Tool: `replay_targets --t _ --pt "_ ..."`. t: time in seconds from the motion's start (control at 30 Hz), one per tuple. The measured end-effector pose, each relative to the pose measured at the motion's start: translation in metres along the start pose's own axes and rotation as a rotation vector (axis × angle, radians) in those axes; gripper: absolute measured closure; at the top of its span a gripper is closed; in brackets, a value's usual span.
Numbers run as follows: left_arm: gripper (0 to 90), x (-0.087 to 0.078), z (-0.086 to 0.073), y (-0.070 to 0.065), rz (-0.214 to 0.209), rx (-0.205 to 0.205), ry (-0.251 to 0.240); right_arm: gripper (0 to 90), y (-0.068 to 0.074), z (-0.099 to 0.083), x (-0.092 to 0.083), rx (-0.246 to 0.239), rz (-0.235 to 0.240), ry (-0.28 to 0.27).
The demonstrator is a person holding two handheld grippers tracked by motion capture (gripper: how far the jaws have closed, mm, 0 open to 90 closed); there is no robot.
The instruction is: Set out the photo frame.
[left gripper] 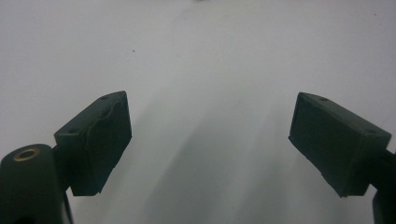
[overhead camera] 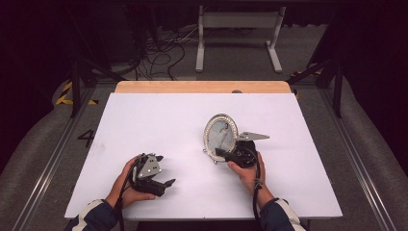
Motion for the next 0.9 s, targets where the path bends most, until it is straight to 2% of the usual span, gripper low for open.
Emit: replay_targets --t 0.13,0.37,0.43,0.67,0.77,0.9 --pt "13.4 0.003 0.006 0.004 -0.003 -0.001 -0.015 73.7 0.0 0.0 -0.003 -0.004 -0.016 -0.016" --pt "13.7 0.007 0.017 0.017 -0.018 -0.029 -0.056 69.9 0.002 0.002 -0.013 -0.05 -0.064 -0.048" --pt "13.7 0.011 0.021 0.022 -0.041 -0.038 -0.066 69.0 0.002 0.002 -0.017 -0.063 -0.079 -0.066" --pt "13.9 0.029 0.04 0.035 -0.081 -0.037 -0.088 67.3 0.008 -0.001 -0.031 -0.128 -0.132 -0.114" --pt "14.4 0.036 0.049 0.042 -0.089 -0.035 -0.101 67.8 0.008 -0.003 -0.033 -0.123 -0.141 -0.126" --pt "15.1 0.046 0.063 0.051 -0.099 -0.049 -0.142 68.3 0.008 -0.005 -0.037 -0.113 -0.155 -0.154"
Point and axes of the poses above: each handheld gripper's, and its own axes: x roughly forward along the jaws, z roughly out of its top, y roughly to its left, the point moved 2 cm from there along x, roughly forward along the jaws, and after that the axes turned 14 degrees about -z, right-handed, at the moved point
